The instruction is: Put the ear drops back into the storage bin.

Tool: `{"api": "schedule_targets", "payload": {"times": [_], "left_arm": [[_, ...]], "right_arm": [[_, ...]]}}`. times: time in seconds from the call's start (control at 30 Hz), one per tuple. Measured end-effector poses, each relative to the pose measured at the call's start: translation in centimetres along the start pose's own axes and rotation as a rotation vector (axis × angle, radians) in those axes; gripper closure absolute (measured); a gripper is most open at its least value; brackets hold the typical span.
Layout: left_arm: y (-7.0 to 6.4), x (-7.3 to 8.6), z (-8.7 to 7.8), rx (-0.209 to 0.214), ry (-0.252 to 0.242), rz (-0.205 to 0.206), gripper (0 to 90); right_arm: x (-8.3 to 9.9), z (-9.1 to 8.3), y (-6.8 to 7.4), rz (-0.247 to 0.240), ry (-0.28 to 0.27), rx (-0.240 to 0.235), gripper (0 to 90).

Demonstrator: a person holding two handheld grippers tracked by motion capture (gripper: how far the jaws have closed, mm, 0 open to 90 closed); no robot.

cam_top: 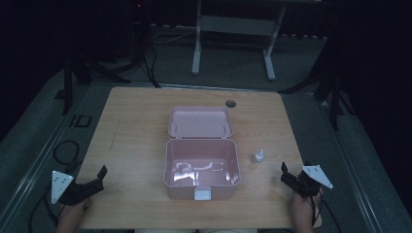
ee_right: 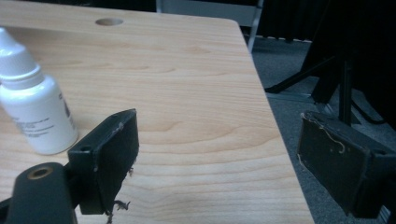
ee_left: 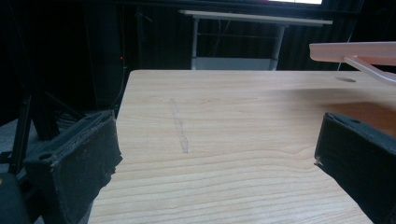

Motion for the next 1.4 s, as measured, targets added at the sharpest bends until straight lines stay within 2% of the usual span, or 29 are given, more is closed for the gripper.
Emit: {"api": "schedule_targets", "payload": {"times": [0.07, 0.23, 0.33, 0.43, 0.47, 0.5, 0.73, 0.77, 0.83, 0.87, 0.9, 0.93, 0.97, 1.03, 1.07, 1.1, 1.13, 1.2, 1.23, 1.27, 1.3, 1.33, 1.4], "left_arm": [[0.0, 0.0, 0.0, -0.001, 0.005, 0.002, 0.3], [0.0, 0.0, 0.0, -0.003, 0.004, 0.005, 0.4], [0.0, 0.0, 0.0, 0.001, 0.004, 0.004, 0.4], [-0.1, 0.0, 0.0, 0.003, 0.006, 0.006, 0.3], [-0.1, 0.0, 0.0, 0.003, 0.006, 0.006, 0.4], [-0.1, 0.0, 0.0, 0.001, 0.006, 0.007, 0.4], [-0.2, 0.1, 0.1, 0.007, 0.011, 0.016, 0.3], [-0.2, 0.1, 0.1, 0.007, 0.011, 0.018, 0.3], [-0.3, 0.1, 0.1, 0.011, 0.013, 0.024, 0.3], [-0.3, 0.1, 0.1, 0.011, 0.014, 0.026, 0.4], [-0.3, 0.1, 0.1, 0.012, 0.014, 0.026, 0.4], [-0.3, 0.1, 0.1, 0.011, 0.014, 0.026, 0.3], [-0.3, 0.1, 0.1, 0.012, 0.014, 0.025, 0.4], [-0.3, 0.1, 0.1, 0.012, 0.013, 0.02, 0.3], [-0.3, 0.1, 0.1, 0.012, 0.013, 0.02, 0.4], [-0.3, 0.1, 0.1, 0.013, 0.013, 0.021, 0.3], [-0.3, 0.1, 0.1, 0.013, 0.013, 0.021, 0.4], [-0.3, 0.1, 0.1, 0.013, 0.013, 0.021, 0.3], [-0.3, 0.1, 0.1, 0.014, 0.013, 0.021, 0.4], [-0.3, 0.1, 0.1, 0.014, 0.012, 0.02, 0.4], [-0.2, 0.1, 0.1, 0.015, 0.012, 0.018, 0.4], [-0.2, 0.1, 0.1, 0.015, 0.012, 0.018, 0.4], [-0.2, 0.1, 0.1, 0.016, 0.012, 0.018, 0.4]], "right_arm": [[0.0, 0.1, 0.2, -0.009, 0.019, -0.023, 12.7], [0.0, 0.2, 0.5, -0.013, 0.028, -0.041, 13.6], [0.0, 0.5, 0.9, -0.023, 0.057, -0.071, 13.6], [-0.1, 0.7, 1.0, -0.001, 0.091, -0.099, 13.6], [-0.1, 0.7, 1.0, -0.001, 0.091, -0.099, 13.6], [-0.3, 0.8, 1.2, -0.007, 0.116, -0.114, 13.6], [-0.9, 1.1, 1.5, -0.025, 0.185, -0.12, 14.0], [-1.0, 1.3, 1.6, -0.042, 0.227, -0.135, 14.0], [-1.1, 1.3, 1.5, -0.029, 0.232, -0.152, 14.0], [-1.2, 1.4, 1.5, -0.039, 0.267, -0.165, 14.1], [-1.2, 1.4, 1.5, -0.039, 0.267, -0.165, 14.1], [-1.2, 1.4, 1.6, -0.051, 0.291, -0.171, 14.0], [-1.4, 1.2, 1.6, -0.073, 0.339, -0.189, 14.0], [-1.6, 1.0, 1.7, -0.101, 0.389, -0.203, 14.0], [-1.6, 1.0, 1.7, -0.101, 0.389, -0.203, 14.0], [-1.8, 0.8, 1.7, -0.106, 0.441, -0.229, 14.0], [-1.9, 0.7, 1.7, -0.12, 0.468, -0.233, 14.0], [-2.0, 0.6, 1.8, -0.139, 0.487, -0.235, 14.0], [-2.3, 0.5, 1.7, -0.16, 0.528, -0.24, 14.1], [-2.3, 0.5, 1.7, -0.16, 0.528, -0.24, 14.1], [-2.6, 0.2, 1.7, -0.151, 0.559, -0.264, 14.0], [-2.6, 0.2, 1.7, -0.151, 0.559, -0.264, 14.0], [-2.8, -0.1, 1.8, -0.183, 0.608, -0.28, 14.1]]}}
Point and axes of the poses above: each handheld gripper's, and its own axes: z roughly forward along the jaws, x roughly out of its underside, y roughly to its left, the point moved 4 cm from there along z, roughly forward along the jaws, and after that the axes turned 1 degree about x, right-handed, at the moved point
